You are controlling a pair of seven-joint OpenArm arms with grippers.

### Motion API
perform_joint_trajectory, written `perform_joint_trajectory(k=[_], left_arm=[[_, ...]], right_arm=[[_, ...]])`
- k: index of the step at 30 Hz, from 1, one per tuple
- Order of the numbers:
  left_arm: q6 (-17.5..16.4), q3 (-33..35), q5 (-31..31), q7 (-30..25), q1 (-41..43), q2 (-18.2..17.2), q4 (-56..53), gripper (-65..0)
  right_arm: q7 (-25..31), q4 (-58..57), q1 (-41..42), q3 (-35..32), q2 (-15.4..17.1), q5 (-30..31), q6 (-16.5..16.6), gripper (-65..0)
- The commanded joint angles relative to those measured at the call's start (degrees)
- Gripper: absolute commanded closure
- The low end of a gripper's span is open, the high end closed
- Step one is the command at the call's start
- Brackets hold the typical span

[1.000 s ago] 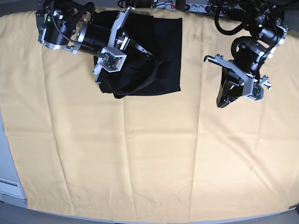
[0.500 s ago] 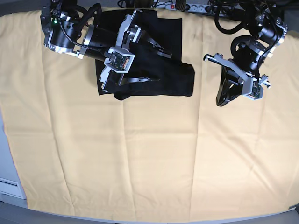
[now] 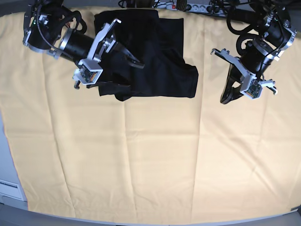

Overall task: Fold the T-shirt properly
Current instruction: 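Press the folded shirt flat with the right gripper, then open and lift, then grasp the shirt's folded edge with the left gripper and tuck it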

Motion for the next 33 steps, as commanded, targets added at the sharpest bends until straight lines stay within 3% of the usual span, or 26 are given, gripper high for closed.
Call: perform_joint_trajectory(k=[1, 3, 8, 10, 13, 17, 22, 25, 27, 33], left_arm=[[0.0, -0.2, -0.8, -1.8, -0.2, -1.4, 1.0, 0.0], [-0.5, -0.2, -2.6, -1.9, -0.2, -2.6, 1.0, 0.0], [-12.5, 0.0, -17.8, 4.4, 0.5, -4.6, 1.0, 0.0], [-12.5, 0.2, -24.3, 7.7, 1.8, -6.1, 1.0, 0.0], [-12.5, 1.0, -25.1, 10.5, 2.7, -9.0, 1.0, 0.0], [-12.5, 1.1, -25.2, 10.5, 3.6, -12.3, 1.0, 0.0], [-12.5, 1.8, -29.8, 10.1, 8.4, -12.6, 1.0, -0.6], [-12.5, 4.3, -29.4, 10.1, 8.4, -12.6, 1.0, -27.0], [-12.5, 6.9, -28.7, 10.1, 8.6, -12.6, 1.0, -38.4], [-12.5, 18.3, -15.5, 7.6, 9.0, -12.6, 1.0, -39.0]], right_arm=[[0.5, 0.8, -1.1, 0.0, 0.2, 3.5, 0.3, -35.8], [0.4, 0.8, -1.9, -0.1, 0.2, 4.2, 0.3, -35.8], [4.2, 0.8, -1.4, -0.1, 0.2, -7.7, 0.3, -35.8], [4.8, 0.8, -1.4, -0.1, 0.2, -12.2, 0.3, -35.8], [6.0, 0.8, -0.8, 1.0, 0.5, -16.2, 0.3, -35.8], [6.8, 0.8, 0.7, 6.8, 0.5, -16.8, -0.5, -35.8], [7.4, 0.8, 0.5, 15.1, 0.5, -16.7, -3.6, -35.8], [7.4, 0.8, 0.4, 18.6, 0.5, -16.1, -3.9, -35.8], [7.3, 0.8, 0.3, 19.8, 0.5, -16.2, -3.9, -35.8], [7.1, 0.8, 0.0, 20.1, 0.5, -16.2, -4.0, -35.8]])
